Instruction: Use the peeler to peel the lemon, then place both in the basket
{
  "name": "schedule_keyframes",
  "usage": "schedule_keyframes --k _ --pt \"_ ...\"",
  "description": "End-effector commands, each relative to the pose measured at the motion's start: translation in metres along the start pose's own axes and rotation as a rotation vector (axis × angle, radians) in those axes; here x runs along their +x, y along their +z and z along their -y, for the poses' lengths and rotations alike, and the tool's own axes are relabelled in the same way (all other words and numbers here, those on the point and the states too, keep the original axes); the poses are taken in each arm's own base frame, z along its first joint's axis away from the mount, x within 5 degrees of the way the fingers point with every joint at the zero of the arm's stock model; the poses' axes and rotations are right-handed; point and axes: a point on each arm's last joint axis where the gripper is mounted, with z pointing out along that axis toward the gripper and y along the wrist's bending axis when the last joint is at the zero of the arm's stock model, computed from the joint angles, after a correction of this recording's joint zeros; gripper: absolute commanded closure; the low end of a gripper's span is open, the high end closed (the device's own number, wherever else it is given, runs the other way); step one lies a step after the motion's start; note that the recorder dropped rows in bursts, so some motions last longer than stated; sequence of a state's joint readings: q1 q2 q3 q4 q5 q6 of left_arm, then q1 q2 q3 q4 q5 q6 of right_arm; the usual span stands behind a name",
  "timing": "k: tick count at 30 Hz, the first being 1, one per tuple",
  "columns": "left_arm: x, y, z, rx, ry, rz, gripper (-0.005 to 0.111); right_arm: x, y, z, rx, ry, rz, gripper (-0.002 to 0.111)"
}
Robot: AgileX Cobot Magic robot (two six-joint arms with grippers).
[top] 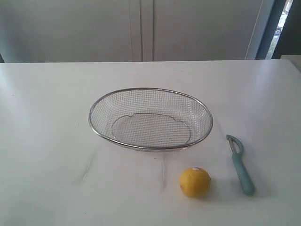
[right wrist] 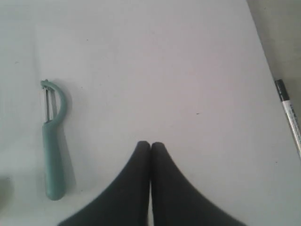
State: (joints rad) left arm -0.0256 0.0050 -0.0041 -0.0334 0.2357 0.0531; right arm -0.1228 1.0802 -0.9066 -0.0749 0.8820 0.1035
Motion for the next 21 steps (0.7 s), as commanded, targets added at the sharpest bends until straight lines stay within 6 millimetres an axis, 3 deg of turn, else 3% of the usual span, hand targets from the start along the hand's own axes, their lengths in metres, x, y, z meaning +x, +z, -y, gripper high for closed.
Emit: schedule_keyframes --k 1,13,21 --pt "0.001 0.000 0.000 -0.001 -0.003 0.004 0.106 -0.003 0.011 -0.001 -0.013 0.003 -0.047 0.108" --pt "0.001 0.000 0.000 -0.001 -0.003 0.004 0.106 -0.005 0.050 -0.008 -0.061 -0.022 -0.181 0.108" --pt "0.001 0.000 0.000 -0.001 -0.003 0.004 0.106 -0.004 0.062 -0.014 -0.117 -0.033 -0.232 0.108"
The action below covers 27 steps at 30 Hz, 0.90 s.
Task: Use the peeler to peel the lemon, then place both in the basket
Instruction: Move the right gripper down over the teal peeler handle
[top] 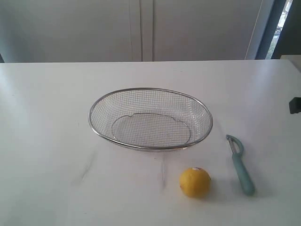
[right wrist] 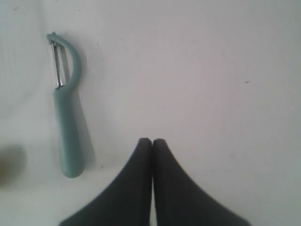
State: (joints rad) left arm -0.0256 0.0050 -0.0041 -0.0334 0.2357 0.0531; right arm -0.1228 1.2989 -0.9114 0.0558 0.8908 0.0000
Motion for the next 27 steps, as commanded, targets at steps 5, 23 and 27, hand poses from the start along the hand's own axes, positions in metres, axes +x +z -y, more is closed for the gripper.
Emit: schedule_keyframes --k 5,23,27 --pt "0.001 0.000 0.000 -0.001 -0.003 0.004 0.106 -0.002 0.004 -0.004 -0.056 -0.015 -0.012 0.108" --pt "0.001 0.000 0.000 -0.001 -0.003 0.004 0.106 0.003 0.004 -0.051 -0.160 -0.190 -0.007 0.108" --pt "0.001 0.000 0.000 -0.001 -0.003 0.004 0.106 0.004 0.003 -0.059 -0.172 -0.203 0.002 0.108"
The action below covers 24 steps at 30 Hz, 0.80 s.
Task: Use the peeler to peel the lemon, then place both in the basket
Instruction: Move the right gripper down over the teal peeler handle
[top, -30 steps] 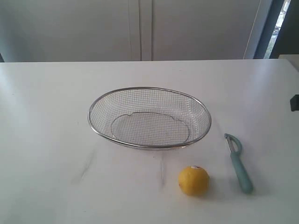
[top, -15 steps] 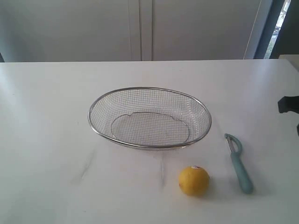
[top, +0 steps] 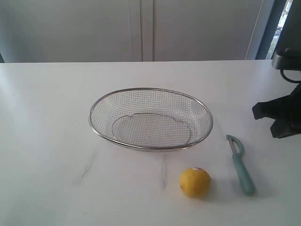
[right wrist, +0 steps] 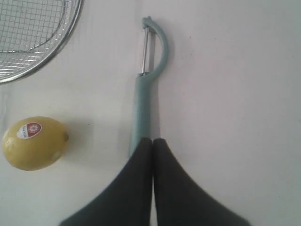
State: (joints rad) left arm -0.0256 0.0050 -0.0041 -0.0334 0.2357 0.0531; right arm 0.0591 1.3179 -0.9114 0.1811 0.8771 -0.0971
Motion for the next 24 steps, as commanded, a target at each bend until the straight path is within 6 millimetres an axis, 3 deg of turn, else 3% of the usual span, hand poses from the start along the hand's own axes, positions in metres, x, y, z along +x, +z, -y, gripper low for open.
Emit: schedule_keyframes --k 1,11,24 --pt "0.001 0.000 0.000 -0.001 -0.003 0.004 0.106 -0.003 0.000 -0.008 -0.009 -0.024 0.024 0.108" --pt "0.001 0.000 0.000 -0.001 -0.003 0.004 0.106 -0.003 0.030 -0.024 -0.031 -0.076 -0.093 0.108" --pt "0.001 0.000 0.000 -0.001 -0.003 0.004 0.106 -0.006 0.070 -0.021 -0.017 -0.022 -0.189 0.108"
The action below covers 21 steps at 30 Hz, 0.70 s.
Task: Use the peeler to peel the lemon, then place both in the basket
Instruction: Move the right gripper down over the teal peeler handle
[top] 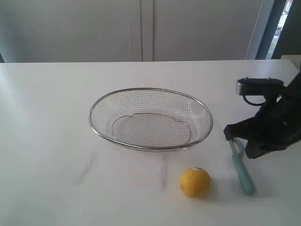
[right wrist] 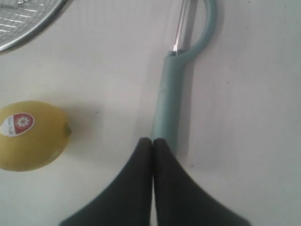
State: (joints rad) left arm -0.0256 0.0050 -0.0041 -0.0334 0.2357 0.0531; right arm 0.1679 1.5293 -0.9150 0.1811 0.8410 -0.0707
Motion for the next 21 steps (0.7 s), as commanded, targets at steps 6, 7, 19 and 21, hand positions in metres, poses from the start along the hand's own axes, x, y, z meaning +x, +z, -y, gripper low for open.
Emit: schedule_keyframes --k 6,7,19,21 --pt "0.001 0.000 0.000 -0.001 -0.003 0.004 0.106 -0.006 0.019 -0.002 0.004 0.029 -0.032 0.108" --pt "0.001 0.000 0.000 -0.001 -0.003 0.004 0.106 -0.006 0.019 -0.003 0.003 0.030 -0.026 0.108" --pt "0.001 0.000 0.000 -0.001 -0.003 0.004 0.106 -0.012 0.035 0.000 0.030 0.024 -0.083 0.108" --pt "0.001 0.000 0.000 -0.001 -0.003 0.004 0.106 -0.012 0.040 0.003 0.055 0.022 -0.091 0.108"
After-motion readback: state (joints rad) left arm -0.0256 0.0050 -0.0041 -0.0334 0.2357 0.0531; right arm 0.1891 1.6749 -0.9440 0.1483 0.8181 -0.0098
